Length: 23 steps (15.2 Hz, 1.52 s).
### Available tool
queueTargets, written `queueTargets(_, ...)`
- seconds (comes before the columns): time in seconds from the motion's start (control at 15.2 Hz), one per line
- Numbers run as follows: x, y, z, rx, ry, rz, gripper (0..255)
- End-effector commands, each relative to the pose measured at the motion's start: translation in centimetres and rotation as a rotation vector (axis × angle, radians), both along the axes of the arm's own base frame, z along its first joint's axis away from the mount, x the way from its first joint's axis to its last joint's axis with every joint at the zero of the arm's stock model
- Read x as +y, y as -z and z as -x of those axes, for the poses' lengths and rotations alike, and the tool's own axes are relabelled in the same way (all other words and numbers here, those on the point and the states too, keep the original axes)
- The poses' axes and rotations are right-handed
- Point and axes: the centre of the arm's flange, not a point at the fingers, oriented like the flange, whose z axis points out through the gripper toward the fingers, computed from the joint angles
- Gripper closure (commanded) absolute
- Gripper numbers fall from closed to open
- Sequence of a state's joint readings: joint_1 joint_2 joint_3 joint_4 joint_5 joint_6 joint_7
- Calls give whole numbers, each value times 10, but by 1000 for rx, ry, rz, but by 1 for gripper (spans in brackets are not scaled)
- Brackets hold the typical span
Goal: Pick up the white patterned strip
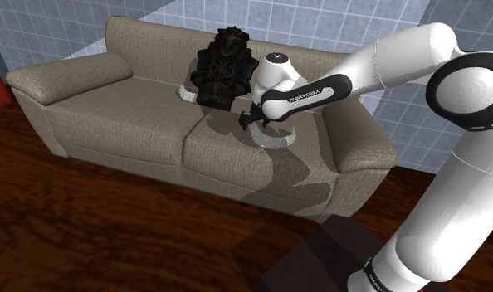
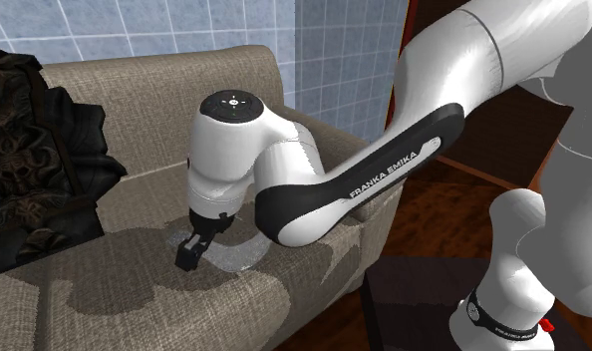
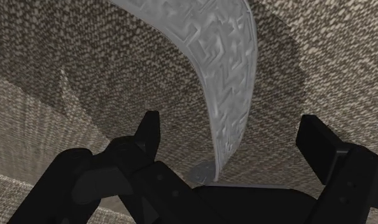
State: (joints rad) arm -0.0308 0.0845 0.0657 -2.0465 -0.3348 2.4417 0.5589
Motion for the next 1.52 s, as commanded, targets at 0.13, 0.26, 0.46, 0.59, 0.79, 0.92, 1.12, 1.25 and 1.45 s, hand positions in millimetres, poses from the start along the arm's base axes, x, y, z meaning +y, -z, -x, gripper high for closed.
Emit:
queueTargets(0.13,1,21,-1,-1,0,0,0)
queueTargets(0.26,1,24,-1,-1,0,0,0)
queueTargets(0.46,0,23,-1,-1,0,0,255)
queueTargets(0.59,0,23,-1,-1,0,0,255)
queueTargets(0.79,0,23,-1,-1,0,0,255)
queueTargets(0.92,1,24,-1,-1,0,0,255)
queueTargets(1.12,1,8,-1,-1,0,0,255)
queueTargets(1.25,1,-2,-1,-1,0,0,255)
queueTargets(1.45,1,-18,-1,-1,0,0,255)
